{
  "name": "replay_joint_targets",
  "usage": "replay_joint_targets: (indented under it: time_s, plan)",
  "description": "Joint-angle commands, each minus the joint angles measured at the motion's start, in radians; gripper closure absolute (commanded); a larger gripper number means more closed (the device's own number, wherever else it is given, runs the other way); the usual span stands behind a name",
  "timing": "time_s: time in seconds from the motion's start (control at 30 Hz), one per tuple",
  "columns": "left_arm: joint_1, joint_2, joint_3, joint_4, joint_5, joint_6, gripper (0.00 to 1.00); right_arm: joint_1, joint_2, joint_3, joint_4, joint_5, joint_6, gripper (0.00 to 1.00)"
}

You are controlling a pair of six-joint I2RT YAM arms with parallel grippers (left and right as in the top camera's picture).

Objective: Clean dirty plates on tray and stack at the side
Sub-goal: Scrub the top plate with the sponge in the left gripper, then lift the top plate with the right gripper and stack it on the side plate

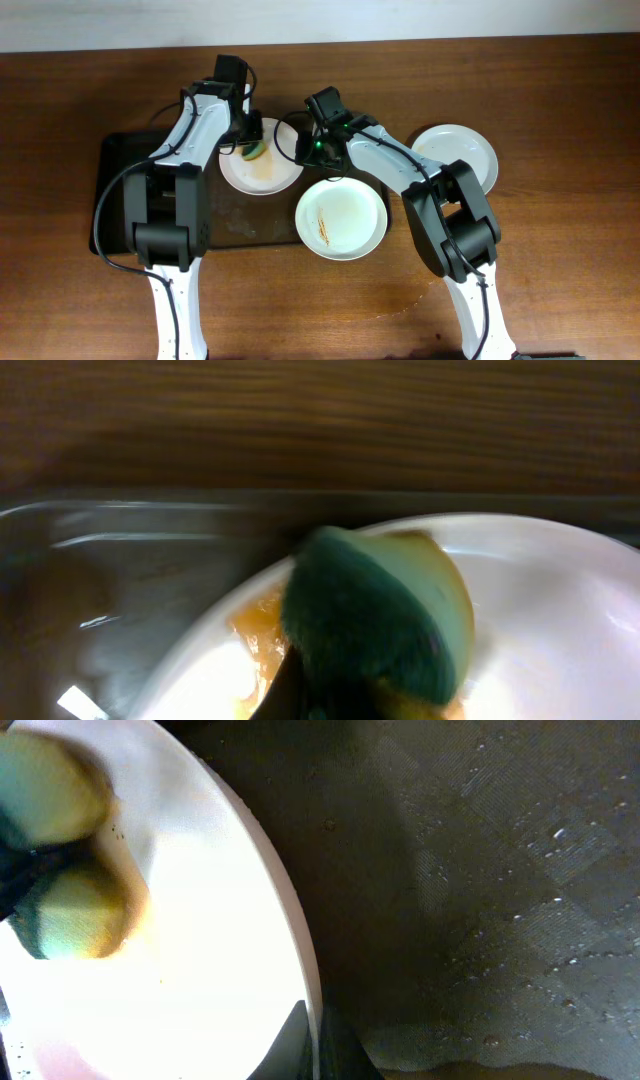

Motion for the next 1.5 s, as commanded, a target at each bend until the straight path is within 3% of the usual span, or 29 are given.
replay_joint_targets:
  time_s: [0.0, 0.07, 0.2, 0.3, 0.4, 0.5, 0.6, 0.67, 0.77, 1.0, 1.07, 1.3, 1.47]
  plan:
    - [0.031, 0.027, -0.033, -0.114, -0.231, -0.090, 0.99, 0.003, 0.036, -0.002, -0.013, 0.010, -0.010, 0.96]
    - [0.026, 0.027, -0.033, -0.189, -0.132, 0.048, 0.99, 0.003, 0.036, -0.002, -0.014, 0.009, -0.010, 0.96]
    - [0.024, 0.027, -0.033, -0.317, 0.255, 0.377, 0.99, 0.003, 0.036, -0.002, -0.014, 0.008, -0.010, 0.96]
    - [0.040, 0.027, -0.033, -0.328, 0.464, 0.487, 0.99, 0.003, 0.036, -0.002, -0.014, 0.005, -0.010, 0.96]
    - [0.067, 0.027, -0.033, -0.253, 0.563, 0.486, 0.99, 0.003, 0.036, -0.002, -0.018, 0.005, -0.010, 0.96]
    - [0.095, 0.027, -0.033, -0.112, 0.498, 0.315, 0.99, 0.003, 0.036, -0.002, -0.018, 0.005, -0.010, 0.96]
    - [0.113, 0.027, -0.033, 0.013, 0.196, 0.014, 0.99, 0.003, 0.036, -0.002, -0.018, 0.005, -0.010, 0.96]
    - [0.112, 0.026, -0.017, 0.017, 0.037, -0.088, 0.99, 0.003, 0.036, -0.002, -0.023, 0.006, -0.010, 0.96]
    - [0.110, 0.024, 0.053, -0.054, -0.031, -0.088, 0.99, 0.003, 0.036, -0.002, -0.037, 0.006, -0.010, 0.96]
    - [0.149, 0.021, 0.449, -0.548, 0.001, 0.026, 0.99, 0.003, 0.036, -0.002, -0.047, 0.006, -0.010, 0.96]
    - [0.182, 0.021, 0.524, -0.627, 0.001, 0.030, 0.99, 0.003, 0.029, -0.002, -0.049, 0.005, -0.014, 0.96]
    - [0.321, 0.027, 0.543, -0.632, 0.000, 0.030, 0.99, -0.007, -0.098, 0.109, -0.189, 0.090, -0.158, 0.96]
    - [0.362, 0.027, 0.541, -0.576, 0.000, 0.029, 0.99, 0.048, -0.159, 0.271, -0.404, 0.387, -0.272, 0.96]
